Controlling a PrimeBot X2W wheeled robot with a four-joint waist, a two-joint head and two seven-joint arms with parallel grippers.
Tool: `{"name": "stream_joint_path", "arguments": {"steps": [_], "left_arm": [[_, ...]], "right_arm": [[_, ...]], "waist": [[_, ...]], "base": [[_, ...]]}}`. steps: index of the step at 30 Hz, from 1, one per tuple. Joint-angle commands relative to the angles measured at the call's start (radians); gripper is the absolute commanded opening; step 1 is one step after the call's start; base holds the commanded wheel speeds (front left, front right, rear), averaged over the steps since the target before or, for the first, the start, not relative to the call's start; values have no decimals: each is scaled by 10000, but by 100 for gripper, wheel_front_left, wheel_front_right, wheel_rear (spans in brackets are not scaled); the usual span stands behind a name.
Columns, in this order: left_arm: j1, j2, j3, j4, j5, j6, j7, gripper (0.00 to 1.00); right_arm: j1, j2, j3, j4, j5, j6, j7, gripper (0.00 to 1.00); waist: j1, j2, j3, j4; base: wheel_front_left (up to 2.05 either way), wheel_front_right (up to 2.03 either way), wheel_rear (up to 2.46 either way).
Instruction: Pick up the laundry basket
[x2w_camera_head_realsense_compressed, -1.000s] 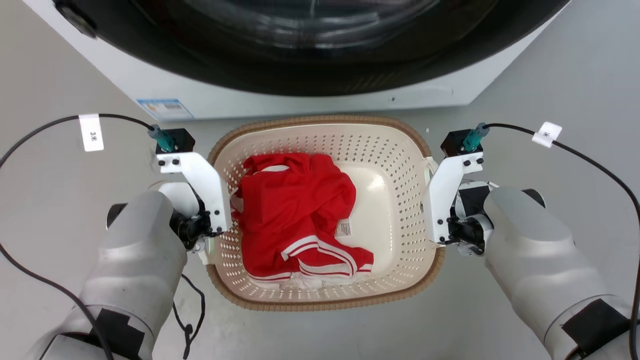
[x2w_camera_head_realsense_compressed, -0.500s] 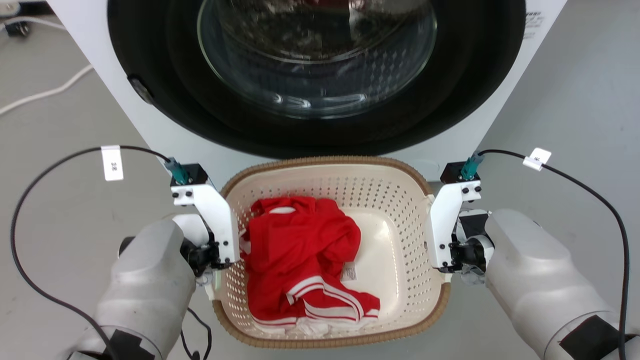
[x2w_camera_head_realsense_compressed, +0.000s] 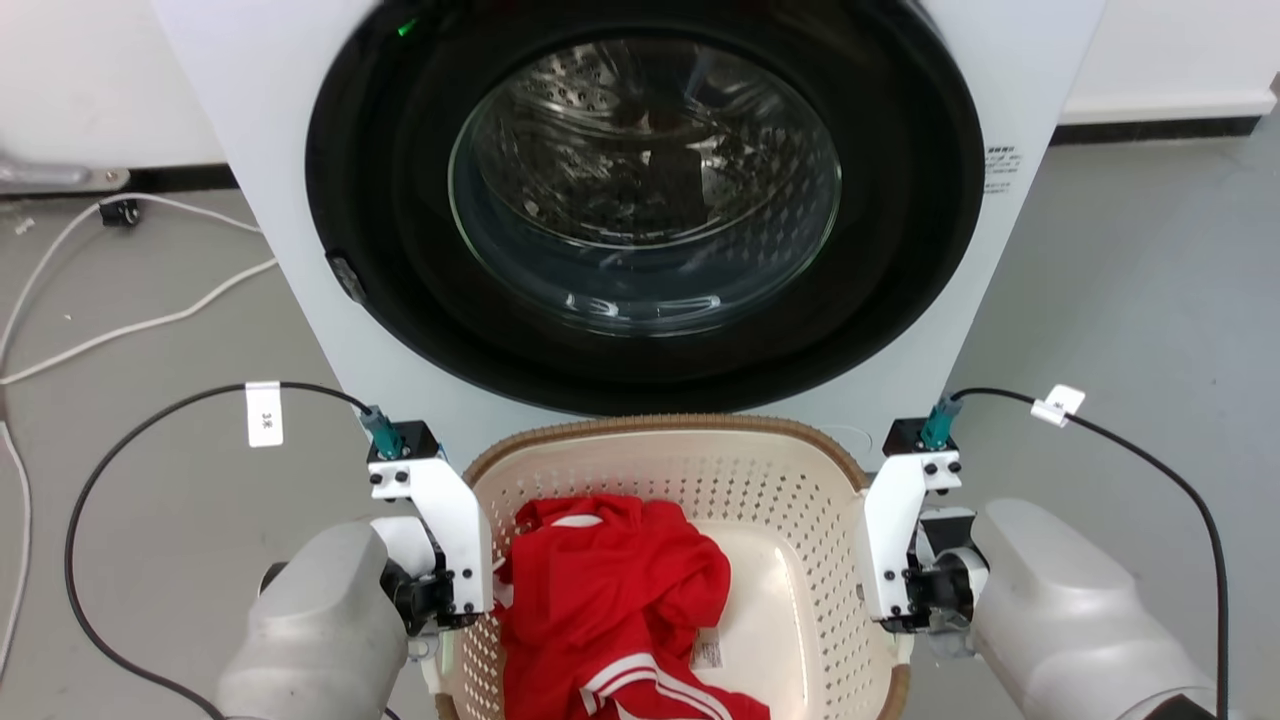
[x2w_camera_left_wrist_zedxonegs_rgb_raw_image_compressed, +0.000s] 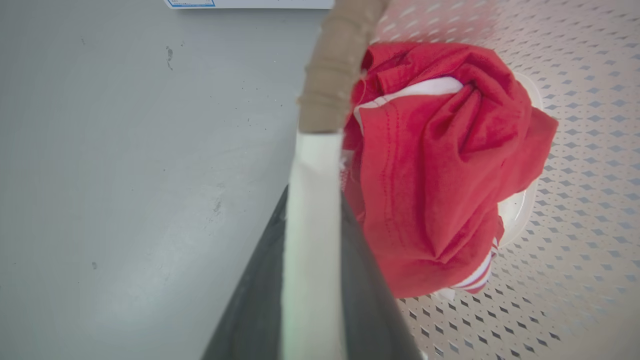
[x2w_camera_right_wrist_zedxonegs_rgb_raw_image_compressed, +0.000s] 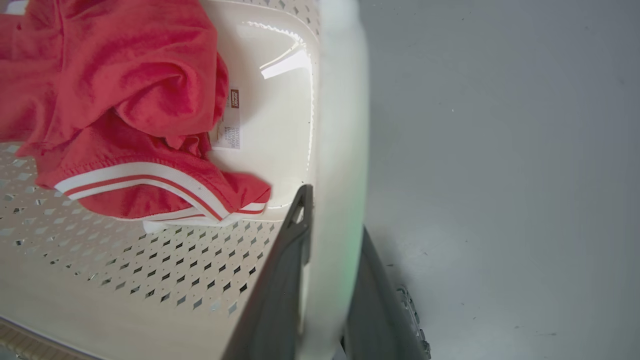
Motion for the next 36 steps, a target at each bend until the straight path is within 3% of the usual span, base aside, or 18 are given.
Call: {"name": "stream_joint_path", "arguments": {"steps": [1, 15, 36], "left_arm": [[156, -96, -43, -18, -77, -27, 36, 0], [896, -192, -208, 34, -404, -26, 43, 0], [830, -278, -552, 86, -486, -27, 86, 0]], "right_arm": [[189, 65, 4, -7, 55, 28, 4, 0], [856, 40, -7, 40, 16, 28, 169, 0], [784, -23, -77, 39, -117, 28, 25, 0]], "waist": [[3, 0, -233, 66], [3, 0, -924, 122], [3, 0, -831, 191]], "base": [[0, 0, 0], [0, 0, 0], [0, 0, 0]]}}
